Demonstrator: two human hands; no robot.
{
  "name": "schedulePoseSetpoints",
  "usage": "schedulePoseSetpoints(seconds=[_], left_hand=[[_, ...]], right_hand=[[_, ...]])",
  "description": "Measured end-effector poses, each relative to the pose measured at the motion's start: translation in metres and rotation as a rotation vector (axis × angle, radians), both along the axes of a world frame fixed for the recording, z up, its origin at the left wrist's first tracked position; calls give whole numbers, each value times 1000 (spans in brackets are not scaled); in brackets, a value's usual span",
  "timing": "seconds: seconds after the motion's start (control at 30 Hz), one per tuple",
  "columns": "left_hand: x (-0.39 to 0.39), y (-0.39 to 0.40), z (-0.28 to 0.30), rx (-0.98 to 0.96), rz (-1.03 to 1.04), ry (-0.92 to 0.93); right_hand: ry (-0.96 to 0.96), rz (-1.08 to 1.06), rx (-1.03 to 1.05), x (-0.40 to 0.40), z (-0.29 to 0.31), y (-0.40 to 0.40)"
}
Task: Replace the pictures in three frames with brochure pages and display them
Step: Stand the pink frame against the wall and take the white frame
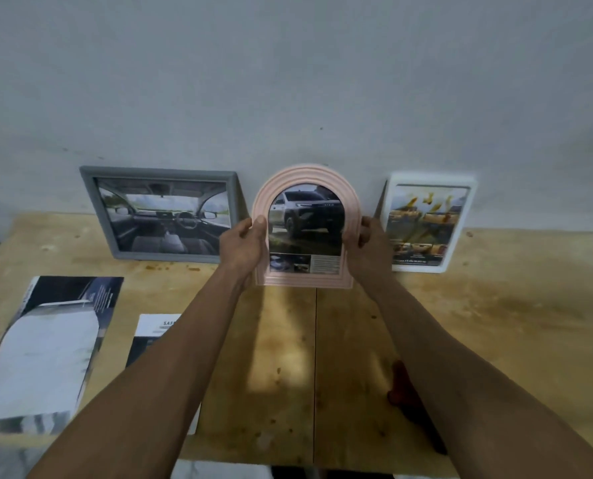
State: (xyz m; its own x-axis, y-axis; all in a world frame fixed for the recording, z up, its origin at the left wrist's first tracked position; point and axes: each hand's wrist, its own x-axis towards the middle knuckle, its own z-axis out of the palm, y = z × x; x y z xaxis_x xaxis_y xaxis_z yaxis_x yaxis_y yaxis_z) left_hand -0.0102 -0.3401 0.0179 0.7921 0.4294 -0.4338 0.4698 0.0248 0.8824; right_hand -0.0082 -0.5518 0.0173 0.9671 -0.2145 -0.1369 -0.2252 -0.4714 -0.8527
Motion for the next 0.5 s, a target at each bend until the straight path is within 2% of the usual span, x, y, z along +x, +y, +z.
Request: schedulePoseSetpoints(seconds=[0.17,0.5], left_hand=[[24,-4,-10,-64,87,2],[43,-8,-18,-113,111,-12]], right_hand=[[-45,-15,33,21,-11,-1],[-25,-43,70,42,-24,-2]])
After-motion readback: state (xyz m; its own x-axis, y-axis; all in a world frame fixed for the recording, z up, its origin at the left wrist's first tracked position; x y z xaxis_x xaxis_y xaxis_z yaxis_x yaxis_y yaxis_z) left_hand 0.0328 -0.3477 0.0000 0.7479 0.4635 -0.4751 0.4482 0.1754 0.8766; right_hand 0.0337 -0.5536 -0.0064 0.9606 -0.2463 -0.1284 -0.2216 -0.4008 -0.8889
